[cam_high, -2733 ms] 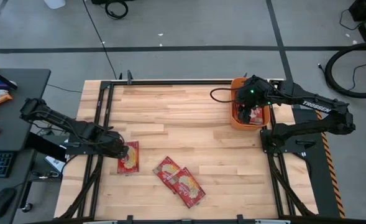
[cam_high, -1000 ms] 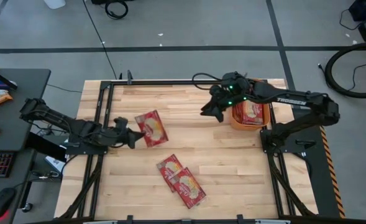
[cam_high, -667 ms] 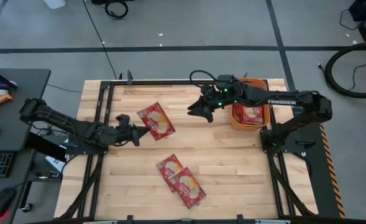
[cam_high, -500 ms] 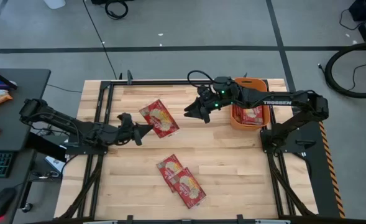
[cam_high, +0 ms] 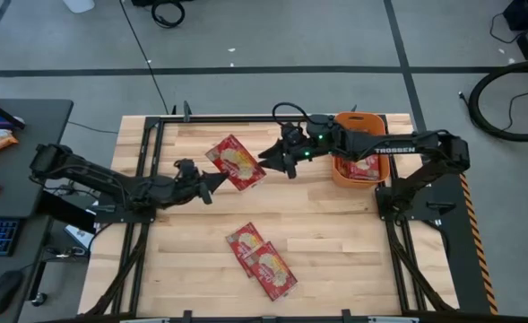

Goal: Sort popcorn bags into baskets
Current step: Stack the red popcorn on the orange bin

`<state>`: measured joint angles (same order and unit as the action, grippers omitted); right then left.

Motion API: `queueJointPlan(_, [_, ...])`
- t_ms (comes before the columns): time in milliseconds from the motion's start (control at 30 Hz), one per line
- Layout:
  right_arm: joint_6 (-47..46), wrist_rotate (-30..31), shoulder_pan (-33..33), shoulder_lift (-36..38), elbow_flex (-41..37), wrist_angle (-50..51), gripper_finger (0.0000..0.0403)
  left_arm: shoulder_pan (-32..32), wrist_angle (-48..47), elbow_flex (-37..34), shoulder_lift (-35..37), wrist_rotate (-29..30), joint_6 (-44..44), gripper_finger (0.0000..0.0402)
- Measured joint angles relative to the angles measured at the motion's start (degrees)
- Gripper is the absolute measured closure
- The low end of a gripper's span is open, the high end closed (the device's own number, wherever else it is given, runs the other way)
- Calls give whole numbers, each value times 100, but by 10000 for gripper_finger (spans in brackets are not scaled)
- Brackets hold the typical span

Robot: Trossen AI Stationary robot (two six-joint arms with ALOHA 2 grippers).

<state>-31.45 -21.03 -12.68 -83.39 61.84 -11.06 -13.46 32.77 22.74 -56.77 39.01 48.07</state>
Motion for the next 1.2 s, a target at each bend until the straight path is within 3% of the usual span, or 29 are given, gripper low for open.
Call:
queueJointPlan(467, [365, 143, 19, -199, 9, -390, 200, 120, 134, 804, -699, -106, -926, 401])
queueJointPlan(600, [582, -3, 19, -199, 9, -386, 243, 155, 88, 949, -911, -134, -979, 390])
queueJointPlan(833, [807, -231, 24, -199, 9, -336, 352, 177, 81, 1047, -1078, -147, -1148, 378])
queueJointPlan(933, [783, -422, 11, -182, 9, -251, 383, 171, 37, 1047, -1052, -185, -1160, 356])
queueJointPlan(1200, [1073, -379, -169, 406, 9, 1184, 364, 180, -52, 1051, -995, -385, -1195, 271])
